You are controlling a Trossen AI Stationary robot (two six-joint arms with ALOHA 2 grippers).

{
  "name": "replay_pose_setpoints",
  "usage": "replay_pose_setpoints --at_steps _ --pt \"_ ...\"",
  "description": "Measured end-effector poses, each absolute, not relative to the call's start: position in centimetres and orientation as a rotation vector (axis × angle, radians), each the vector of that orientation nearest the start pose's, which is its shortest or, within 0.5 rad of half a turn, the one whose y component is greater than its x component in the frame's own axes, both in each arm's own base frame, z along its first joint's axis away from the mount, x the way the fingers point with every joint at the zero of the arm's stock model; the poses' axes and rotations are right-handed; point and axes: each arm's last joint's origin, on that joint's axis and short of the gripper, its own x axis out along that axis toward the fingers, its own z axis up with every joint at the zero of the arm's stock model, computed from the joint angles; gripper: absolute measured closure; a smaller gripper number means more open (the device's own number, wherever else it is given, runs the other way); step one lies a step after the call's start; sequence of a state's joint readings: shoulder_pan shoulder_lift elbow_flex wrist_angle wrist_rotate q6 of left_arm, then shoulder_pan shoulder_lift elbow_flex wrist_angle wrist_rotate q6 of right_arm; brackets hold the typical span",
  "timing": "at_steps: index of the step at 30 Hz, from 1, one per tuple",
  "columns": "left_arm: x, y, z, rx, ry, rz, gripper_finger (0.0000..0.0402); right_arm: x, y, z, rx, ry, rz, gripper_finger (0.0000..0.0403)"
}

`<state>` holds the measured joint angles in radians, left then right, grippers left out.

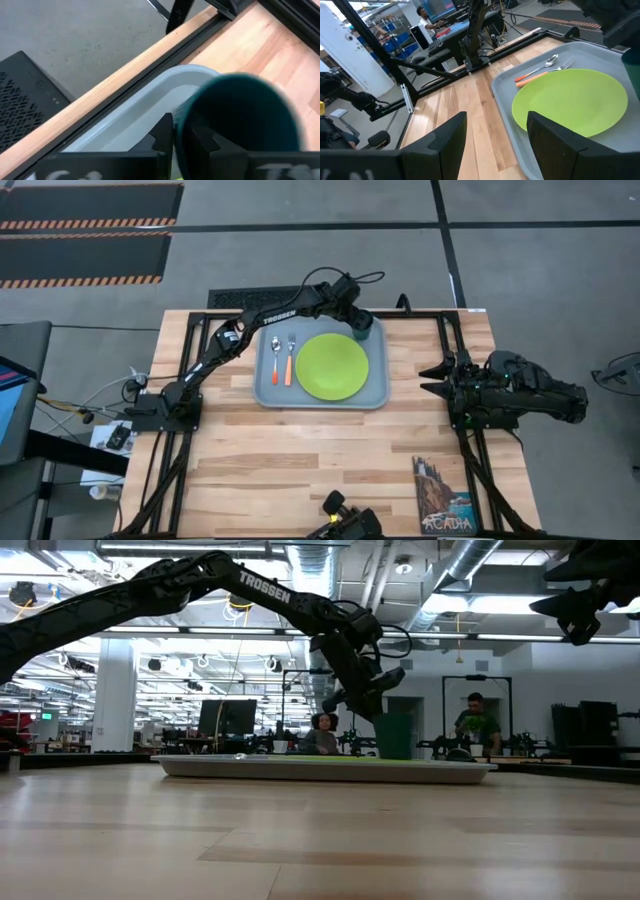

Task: Pick and place plate/cup/fork/spoon on tray
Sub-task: Put the green cup on the gray tray to the top of the green plate, then return to Home Position

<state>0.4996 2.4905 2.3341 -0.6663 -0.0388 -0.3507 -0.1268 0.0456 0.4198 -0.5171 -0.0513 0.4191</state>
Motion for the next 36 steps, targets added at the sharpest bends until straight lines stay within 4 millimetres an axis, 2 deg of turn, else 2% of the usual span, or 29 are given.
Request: replay_pose_setpoints --at_steps 10,19,27,31,36 --pt "48.1 26.5 21.6 -0.495 0.686 0.669 0.0299 5.8 -0.6 24.7 0.431 0.125 -0.104 0.0170" --pt "48.9 26.9 22.6 -0.461 0.550 0.646 0.0240 5.8 -0.6 24.7 0.431 0.125 -0.104 0.0170" --pt "49.0 27.0 23.0 -0.444 0.519 0.630 0.0214 5.8 -0.6 24.7 0.431 0.124 -0.104 0.0170" --pt "48.7 26.9 24.9 -0.424 0.489 0.604 0.0213 5.8 -0.6 24.7 0.431 0.125 -0.104 0.0170" --pt "47.3 26.0 30.2 -0.396 0.388 0.580 0.0213 5.8 -0.6 24.7 0.431 0.124 -0.103 0.0170"
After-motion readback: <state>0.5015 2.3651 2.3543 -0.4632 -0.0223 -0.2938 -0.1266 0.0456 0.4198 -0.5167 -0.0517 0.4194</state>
